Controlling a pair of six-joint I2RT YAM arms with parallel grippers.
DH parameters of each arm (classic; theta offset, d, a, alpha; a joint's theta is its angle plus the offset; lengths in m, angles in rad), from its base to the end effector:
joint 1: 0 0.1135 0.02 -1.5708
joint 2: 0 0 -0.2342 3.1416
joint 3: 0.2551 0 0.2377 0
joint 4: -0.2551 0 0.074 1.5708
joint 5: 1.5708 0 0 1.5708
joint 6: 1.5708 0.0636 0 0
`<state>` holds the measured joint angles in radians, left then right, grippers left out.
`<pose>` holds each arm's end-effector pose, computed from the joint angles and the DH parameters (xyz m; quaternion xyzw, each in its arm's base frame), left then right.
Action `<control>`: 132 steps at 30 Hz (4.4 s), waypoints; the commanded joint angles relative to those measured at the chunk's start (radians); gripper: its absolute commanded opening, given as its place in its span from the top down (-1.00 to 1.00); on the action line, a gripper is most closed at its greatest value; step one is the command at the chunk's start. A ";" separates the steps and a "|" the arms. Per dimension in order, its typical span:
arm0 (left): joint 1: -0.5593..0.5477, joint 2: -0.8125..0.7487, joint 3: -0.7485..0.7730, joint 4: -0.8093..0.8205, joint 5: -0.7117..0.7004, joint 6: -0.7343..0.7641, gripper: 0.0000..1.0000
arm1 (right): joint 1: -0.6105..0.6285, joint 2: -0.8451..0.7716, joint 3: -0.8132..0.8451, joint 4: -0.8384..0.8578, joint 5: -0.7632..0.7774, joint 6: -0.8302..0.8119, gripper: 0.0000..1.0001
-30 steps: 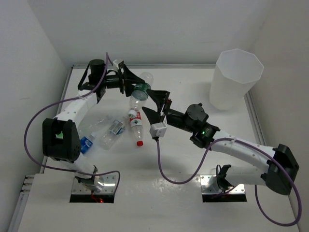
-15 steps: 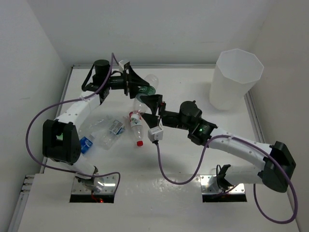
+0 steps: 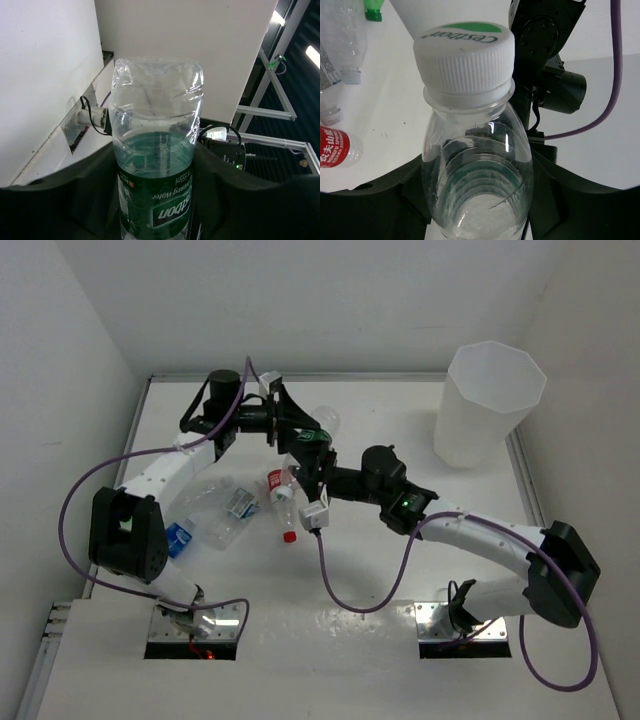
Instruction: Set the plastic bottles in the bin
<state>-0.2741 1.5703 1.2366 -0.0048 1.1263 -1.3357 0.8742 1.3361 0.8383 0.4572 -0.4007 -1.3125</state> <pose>0.3237 -0.1507 0.2954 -0.0833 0.7513 -0.6542 0.0247 0.1919 0.2681 0.2788 -0.6912 0.2024 -0.0074 0.6937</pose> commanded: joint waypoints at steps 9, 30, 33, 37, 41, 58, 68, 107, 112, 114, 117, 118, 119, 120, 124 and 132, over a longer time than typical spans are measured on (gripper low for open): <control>0.237 0.043 0.191 0.068 -0.040 0.124 -1.00 | 0.132 -0.216 -0.007 0.070 0.139 0.116 0.97; 0.354 -0.070 0.268 -0.113 -0.342 0.771 -1.00 | -1.016 0.144 1.099 -0.845 0.565 1.538 0.99; 0.297 -0.024 0.329 -0.237 -0.264 0.872 -1.00 | -1.073 0.216 1.139 -0.857 0.496 1.582 0.99; 0.279 -0.003 0.313 -0.285 -0.212 0.966 -1.00 | -1.123 0.348 1.294 -0.960 0.422 1.673 0.99; 0.245 -0.047 0.273 -0.359 -0.310 1.132 -1.00 | -1.114 0.410 1.253 -0.934 0.410 1.684 0.99; 0.233 -0.095 0.176 -0.518 -0.422 1.383 -1.00 | -0.986 0.354 0.805 -0.535 0.525 1.572 0.11; 0.233 -0.095 0.196 -0.612 -0.396 1.557 -1.00 | -1.021 0.272 0.897 -0.621 0.485 1.644 -0.91; -0.186 0.164 -0.005 -0.957 -0.775 3.660 -0.71 | -0.959 -0.140 0.775 -1.118 0.017 1.590 -0.94; -0.195 0.267 -0.014 -0.893 -0.801 3.674 -0.62 | -0.966 -0.138 0.800 -1.155 0.025 1.579 -0.97; -0.205 0.292 -0.014 -0.870 -0.810 3.674 -0.54 | -0.968 -0.138 0.808 -1.169 0.023 1.578 -0.97; -0.214 0.323 -0.002 -0.857 -0.810 3.640 -0.32 | -0.966 -0.140 0.814 -1.180 0.023 1.566 -0.97; -0.214 0.335 0.010 -0.848 -0.810 3.620 -0.26 | -0.965 -0.144 0.814 -1.183 0.023 1.559 -0.97; -0.214 0.335 0.030 -0.848 -0.780 3.603 -0.19 | -0.960 -0.146 0.811 -1.180 0.025 1.553 -0.97; -0.214 0.335 0.044 -0.848 -0.752 3.579 0.02 | -0.960 -0.147 0.811 -1.183 0.023 1.552 -0.97; -0.214 0.266 0.173 -0.848 -0.594 3.232 0.58 | -0.936 -0.190 0.759 -1.123 -0.012 1.546 -0.97; -0.120 0.160 0.588 -0.530 -0.026 1.737 0.66 | -0.836 -0.186 0.766 -0.990 -0.130 1.665 -0.92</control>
<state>-0.4480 1.8465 1.7611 -0.7563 0.7567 1.2007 -0.0006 1.1343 1.5661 -0.6437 -0.4500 0.2790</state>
